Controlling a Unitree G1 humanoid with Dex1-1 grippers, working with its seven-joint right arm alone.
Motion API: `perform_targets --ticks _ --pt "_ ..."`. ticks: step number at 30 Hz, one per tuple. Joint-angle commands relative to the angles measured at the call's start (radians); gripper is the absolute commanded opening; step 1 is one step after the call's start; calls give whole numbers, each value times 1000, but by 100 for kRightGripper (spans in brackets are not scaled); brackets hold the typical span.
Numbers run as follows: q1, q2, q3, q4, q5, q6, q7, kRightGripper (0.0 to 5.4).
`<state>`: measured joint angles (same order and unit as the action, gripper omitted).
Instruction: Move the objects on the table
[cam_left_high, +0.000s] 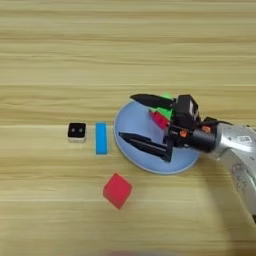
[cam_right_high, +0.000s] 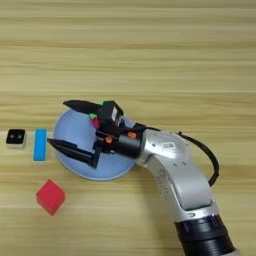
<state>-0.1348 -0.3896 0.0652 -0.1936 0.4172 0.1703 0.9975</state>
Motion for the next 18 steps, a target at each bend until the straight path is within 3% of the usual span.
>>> perform_targets --ticks 1,9,18 --pt "-140 9 -83 62 -23 -39 -118 538" --pt "-225 41 -104 234 -134 -80 -278 538" --pt "-292 40 -94 439 -337 -240 -477 538"
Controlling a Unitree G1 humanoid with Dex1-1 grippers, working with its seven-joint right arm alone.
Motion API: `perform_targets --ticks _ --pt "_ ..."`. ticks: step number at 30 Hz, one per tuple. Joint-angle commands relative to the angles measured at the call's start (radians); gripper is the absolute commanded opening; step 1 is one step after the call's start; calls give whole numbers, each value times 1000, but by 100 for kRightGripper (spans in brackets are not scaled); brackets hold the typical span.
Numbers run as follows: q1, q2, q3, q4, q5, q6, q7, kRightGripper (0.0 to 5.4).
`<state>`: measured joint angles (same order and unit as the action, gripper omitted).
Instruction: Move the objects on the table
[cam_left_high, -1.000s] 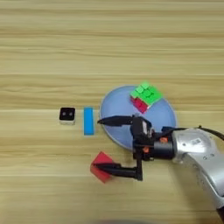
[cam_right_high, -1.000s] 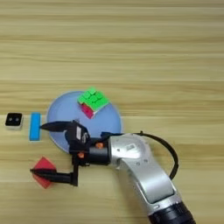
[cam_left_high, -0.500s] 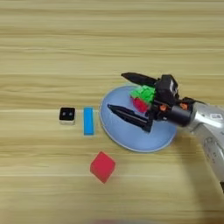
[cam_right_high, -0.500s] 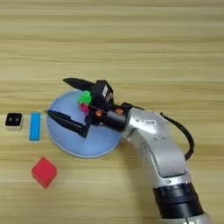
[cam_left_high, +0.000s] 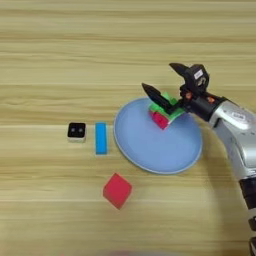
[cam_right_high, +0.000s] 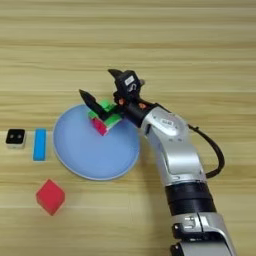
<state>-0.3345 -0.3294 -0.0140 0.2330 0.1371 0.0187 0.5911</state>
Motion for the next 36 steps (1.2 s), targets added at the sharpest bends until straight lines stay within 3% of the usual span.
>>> perform_targets --ticks 1,9,23,31,36 --pt "-97 -19 -16 25 -66 -102 -82 538" --pt "-129 -49 -18 115 -160 -215 -165 538" --pt "-126 -96 -18 146 -208 -274 -166 538" --pt "-126 -119 20 220 -298 -317 -190 538" --pt "-127 -117 26 230 -311 -332 -193 538"
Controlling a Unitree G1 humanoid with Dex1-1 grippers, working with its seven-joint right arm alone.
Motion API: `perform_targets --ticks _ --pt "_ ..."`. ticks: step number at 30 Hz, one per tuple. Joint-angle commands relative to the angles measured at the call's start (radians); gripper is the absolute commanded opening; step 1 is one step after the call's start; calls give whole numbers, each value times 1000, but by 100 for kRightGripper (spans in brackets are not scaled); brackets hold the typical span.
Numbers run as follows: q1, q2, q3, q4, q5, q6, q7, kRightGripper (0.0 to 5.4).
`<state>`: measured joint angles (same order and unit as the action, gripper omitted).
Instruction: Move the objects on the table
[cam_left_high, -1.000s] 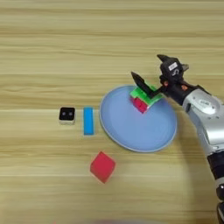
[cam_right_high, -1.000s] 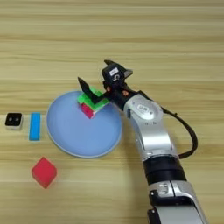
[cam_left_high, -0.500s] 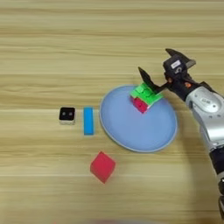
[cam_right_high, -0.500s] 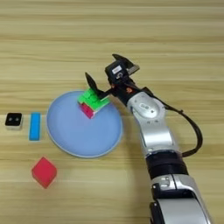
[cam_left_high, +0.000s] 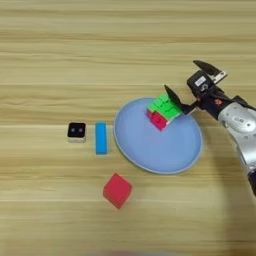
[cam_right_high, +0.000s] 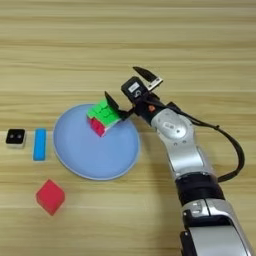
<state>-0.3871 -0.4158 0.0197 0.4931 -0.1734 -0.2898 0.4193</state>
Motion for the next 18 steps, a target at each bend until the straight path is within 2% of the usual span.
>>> perform_targets --ticks 1,6,18 --pt "-74 -33 -4 -29 -7 -27 -23 538" --pt "-72 -42 14 -16 -42 -51 -42 538" --pt "-80 -40 -1 -22 -37 -73 -75 538"
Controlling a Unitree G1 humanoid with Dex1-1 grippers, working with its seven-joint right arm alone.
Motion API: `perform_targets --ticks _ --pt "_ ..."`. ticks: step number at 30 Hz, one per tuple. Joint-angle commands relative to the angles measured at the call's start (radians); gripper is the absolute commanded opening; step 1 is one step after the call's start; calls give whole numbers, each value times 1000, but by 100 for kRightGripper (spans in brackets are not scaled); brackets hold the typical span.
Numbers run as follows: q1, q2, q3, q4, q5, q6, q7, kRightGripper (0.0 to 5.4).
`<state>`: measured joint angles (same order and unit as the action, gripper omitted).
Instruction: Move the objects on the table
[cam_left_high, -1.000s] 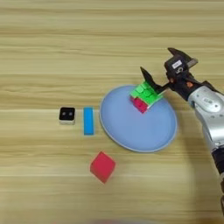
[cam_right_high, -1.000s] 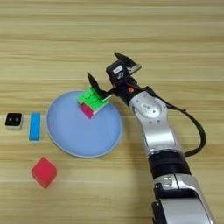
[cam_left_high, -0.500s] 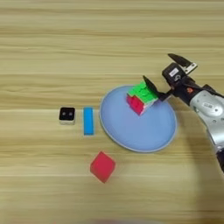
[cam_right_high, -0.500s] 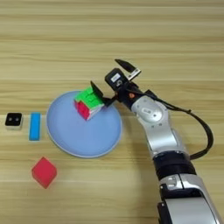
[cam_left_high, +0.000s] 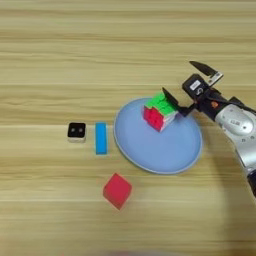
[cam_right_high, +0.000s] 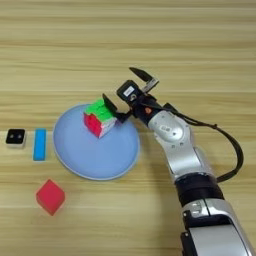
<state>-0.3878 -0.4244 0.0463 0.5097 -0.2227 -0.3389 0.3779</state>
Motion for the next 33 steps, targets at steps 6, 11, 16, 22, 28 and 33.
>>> perform_targets --ticks 6,11,16,22,28,33 --pt "-92 -15 -68 -64 55 -59 -72 538" --pt "-96 -1 -100 -98 94 -99 -97 538" --pt "-82 5 -93 -139 119 -151 -72 538" --pt "-67 6 -64 -137 101 -145 -28 538" --pt "-69 7 -45 -111 77 -118 -25 538" --pt "-70 -1 -18 -97 43 -91 -6 538"
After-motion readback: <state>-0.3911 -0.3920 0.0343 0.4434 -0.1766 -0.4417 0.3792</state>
